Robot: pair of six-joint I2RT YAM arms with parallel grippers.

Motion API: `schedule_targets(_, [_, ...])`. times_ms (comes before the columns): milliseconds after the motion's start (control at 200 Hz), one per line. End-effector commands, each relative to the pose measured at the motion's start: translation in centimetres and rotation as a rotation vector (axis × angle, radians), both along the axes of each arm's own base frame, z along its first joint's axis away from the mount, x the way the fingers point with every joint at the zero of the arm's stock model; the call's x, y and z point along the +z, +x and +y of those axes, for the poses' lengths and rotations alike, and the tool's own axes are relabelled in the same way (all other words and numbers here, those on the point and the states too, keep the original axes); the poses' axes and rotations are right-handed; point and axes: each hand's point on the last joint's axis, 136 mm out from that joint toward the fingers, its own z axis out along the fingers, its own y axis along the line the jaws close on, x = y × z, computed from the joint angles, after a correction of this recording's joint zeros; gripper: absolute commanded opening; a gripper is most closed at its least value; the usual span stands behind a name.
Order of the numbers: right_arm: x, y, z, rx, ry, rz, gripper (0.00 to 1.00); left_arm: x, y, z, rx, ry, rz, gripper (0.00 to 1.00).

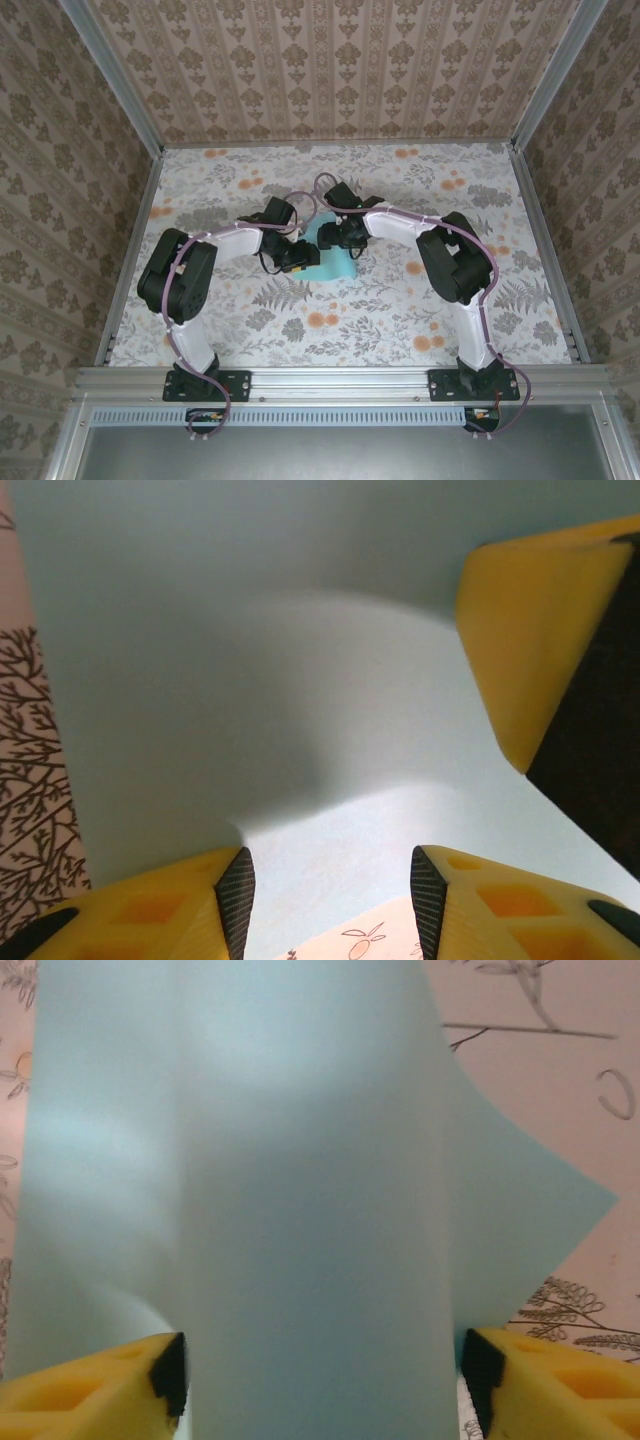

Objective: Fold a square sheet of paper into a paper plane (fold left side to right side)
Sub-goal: Pick up the square sheet of paper from the center of the table.

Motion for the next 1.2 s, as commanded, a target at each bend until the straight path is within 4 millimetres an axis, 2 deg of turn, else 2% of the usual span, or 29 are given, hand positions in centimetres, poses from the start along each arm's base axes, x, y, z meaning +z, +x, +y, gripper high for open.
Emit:
schedule_targets(0, [0.7, -2.4, 1.0, 0.034, 0.060, 0.070, 0.64, 0.0, 0.0, 0.0, 0.013, -0.021, 0.007, 0.49])
schedule_targets(235, [3.2, -1.9, 1.8, 0.052, 0.164, 0.037, 0.43, 4.3, 1.4, 0.8, 0.024, -0.111, -0.105, 0.51])
schedule_targets(250, [3.4, -1.8, 1.8, 0.055, 0.174, 0.033, 0.42, 4.6, 2.1, 1.7, 0.050, -0.114, -0.115, 0.52])
schedule_targets(345, [5.2, -1.4, 1.9, 0.066, 0.242, -0.001, 0.36, 7.0, 3.0, 2.9, 0.074, -0.157, -0.177, 0.54])
schedule_targets(505, [9.4, -1.3, 2.0, 0.143, 0.377, -0.085, 0.33, 11.4, 4.4, 4.5, 0.109, -0.259, -0.309, 0.60])
schedule_targets(675, [15.3, -2.2, 0.9, 0.278, 0.538, -0.197, 0.32, 18.4, 4.8, 4.8, 0.065, -0.448, -0.510, 0.73])
schedule_targets(810, [20.6, -4.0, -0.1, 0.402, 0.658, -0.291, 0.32, 23.4, 3.7, 4.1, -0.036, -0.573, -0.645, 0.79])
schedule_targets(935, [25.0, -6.2, -0.3, 0.507, 0.737, -0.360, 0.33, 26.7, 2.5, 3.2, -0.128, -0.678, -0.708, 0.82])
schedule_targets(1045, [28.1, -7.7, 0.0, 0.585, 0.807, -0.401, 0.33, 28.3, 1.4, 2.0, -0.210, -0.732, -0.721, 0.83])
schedule_targets(1195, [31.2, -9.1, 0.2, 0.656, 0.882, -0.437, 0.33, 30.5, -0.5, 0.1, -0.330, -0.824, -0.734, 0.85])
